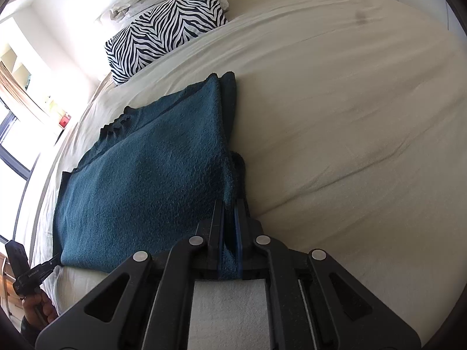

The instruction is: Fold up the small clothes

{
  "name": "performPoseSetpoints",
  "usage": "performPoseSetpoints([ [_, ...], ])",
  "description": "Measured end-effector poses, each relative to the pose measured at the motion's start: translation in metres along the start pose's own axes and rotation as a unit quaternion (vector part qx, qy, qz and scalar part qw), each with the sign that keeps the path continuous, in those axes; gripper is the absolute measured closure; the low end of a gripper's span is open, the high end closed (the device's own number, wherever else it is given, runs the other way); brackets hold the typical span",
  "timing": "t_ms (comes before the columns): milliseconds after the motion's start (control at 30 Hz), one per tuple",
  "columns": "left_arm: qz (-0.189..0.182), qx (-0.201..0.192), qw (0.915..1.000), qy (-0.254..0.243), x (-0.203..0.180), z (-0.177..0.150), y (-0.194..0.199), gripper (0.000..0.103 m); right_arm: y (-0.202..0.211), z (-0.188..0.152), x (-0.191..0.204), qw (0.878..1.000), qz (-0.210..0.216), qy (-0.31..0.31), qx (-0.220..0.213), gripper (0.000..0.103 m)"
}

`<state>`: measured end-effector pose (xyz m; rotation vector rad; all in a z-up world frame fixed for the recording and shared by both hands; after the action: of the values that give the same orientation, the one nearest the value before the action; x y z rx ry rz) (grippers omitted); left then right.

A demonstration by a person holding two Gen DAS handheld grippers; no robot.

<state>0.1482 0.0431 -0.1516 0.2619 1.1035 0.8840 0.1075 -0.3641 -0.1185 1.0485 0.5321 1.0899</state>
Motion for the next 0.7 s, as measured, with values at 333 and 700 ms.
performPoseSetpoints([
  [333, 0.003, -0.036, 0.9992, -0.016, -0.011, 0.017, 0.016, 0.071, 0.001, -0.002, 0.003, 1.000, -0.001, 0.007, -0.001, 0.097],
  [700, 0.036, -0.058, 0.9965, -0.049, -0.017, 0.035, 0.015, 0.066, 0.002, -0.002, 0.003, 1.000, 0.000, 0.009, 0.003, 0.097],
])
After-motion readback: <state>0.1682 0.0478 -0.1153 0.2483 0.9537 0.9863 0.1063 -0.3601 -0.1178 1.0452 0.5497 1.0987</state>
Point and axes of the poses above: each gripper's, at about its wrist camera, not at the fingertips, and y roughly against the way its jaws point, x to its left, z to its top, the point moved 9 cm from there along -y, roughly the way its jaws point, and after that the axes turned 14 degrees about -z, right-handed, at the moved point
